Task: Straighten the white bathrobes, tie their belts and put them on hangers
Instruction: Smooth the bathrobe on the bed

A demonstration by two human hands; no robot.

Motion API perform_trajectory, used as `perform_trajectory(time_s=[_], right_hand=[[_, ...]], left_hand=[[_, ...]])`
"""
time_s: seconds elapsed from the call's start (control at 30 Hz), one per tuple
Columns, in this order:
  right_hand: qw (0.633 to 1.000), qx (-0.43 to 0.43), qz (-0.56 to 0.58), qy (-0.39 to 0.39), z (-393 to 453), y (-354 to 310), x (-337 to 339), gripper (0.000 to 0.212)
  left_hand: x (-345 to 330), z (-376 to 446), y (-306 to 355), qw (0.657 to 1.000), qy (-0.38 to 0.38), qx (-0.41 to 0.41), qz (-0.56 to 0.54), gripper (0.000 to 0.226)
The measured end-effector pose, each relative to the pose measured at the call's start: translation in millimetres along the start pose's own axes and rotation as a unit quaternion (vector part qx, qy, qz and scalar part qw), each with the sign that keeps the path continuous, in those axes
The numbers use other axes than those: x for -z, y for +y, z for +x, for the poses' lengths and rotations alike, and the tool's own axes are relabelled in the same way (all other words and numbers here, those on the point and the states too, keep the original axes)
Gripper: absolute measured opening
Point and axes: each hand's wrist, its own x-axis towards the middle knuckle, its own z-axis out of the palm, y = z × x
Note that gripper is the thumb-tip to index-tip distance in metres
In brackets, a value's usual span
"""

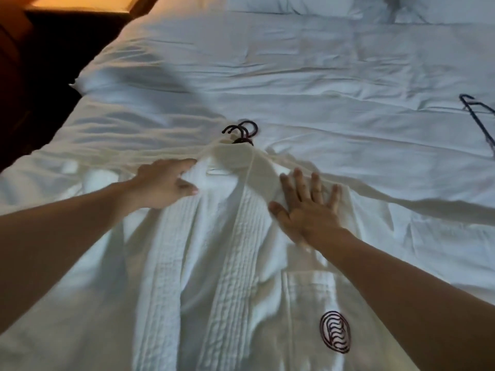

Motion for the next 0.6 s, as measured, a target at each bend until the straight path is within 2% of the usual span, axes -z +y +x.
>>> perform_trajectory(time_s=[0.07, 0.1, 0.17, 0.23, 0.33, 0.37, 0.43, 0.5, 0.53, 0.57, 0.6], right_hand=[[1.000, -0.018, -0.001, -0.011, 4.0, 0.1, -7.3, 0.075], [1.000, -0.025, 0.000, -0.013, 5.1, -0.6, -11.4, 0.075], [0.999, -0.033, 0.001, -0.009, 5.9, -1.6, -17.3, 0.075], [0.999, -0.039, -0.005, -0.015, 9.3, -2.3, -18.1, 0.075], [0.997, -0.065, 0.008, -0.044, 14.6, -6.8, -6.1, 0.076], [0.996, -0.077, 0.026, -0.027, 14.0, -14.0, 1.8, 0.075], [0.990, -0.072, 0.066, 0.105, 3.9, -39.6, 13.4, 0.065], [0.960, -0.008, 0.132, 0.248, -15.8, -78.5, 14.7, 0.059], [0.947, 0.042, 0.164, 0.274, -28.0, -105.6, 11.3, 0.061], [0.944, 0.090, 0.187, 0.257, -40.3, -132.6, 4.0, 0.064], [0.953, 0.122, 0.195, 0.198, -51.0, -160.1, -3.4, 0.066]], left_hand=[[-3.5, 14.7, 18.6, 0.996, 0.081, -0.003, 0.032, 0.028], [-1.8, 22.0, 26.9, 0.992, 0.126, 0.003, 0.033, 0.020], [3.8, 32.6, 38.0, 0.981, 0.186, 0.053, -0.008, 0.017], [4.1, 38.5, 38.4, 0.978, 0.178, 0.093, -0.065, 0.020], [3.4, 27.2, 22.8, 0.984, 0.121, 0.081, -0.100, 0.046], [6.3, 19.6, 9.4, 0.985, 0.125, 0.077, -0.089, 0.048], [15.0, -0.1, -26.4, 0.981, 0.171, 0.064, -0.068, 0.040], [21.2, -15.9, -62.7, 0.977, 0.195, 0.053, -0.065, 0.038], [26.3, -23.8, -79.9, 0.979, 0.182, 0.065, -0.068, 0.049], [29.4, -28.5, -98.4, 0.982, 0.153, 0.095, -0.061, 0.061], [34.7, -33.6, -114.9, 0.986, 0.106, 0.125, -0.037, 0.072]])
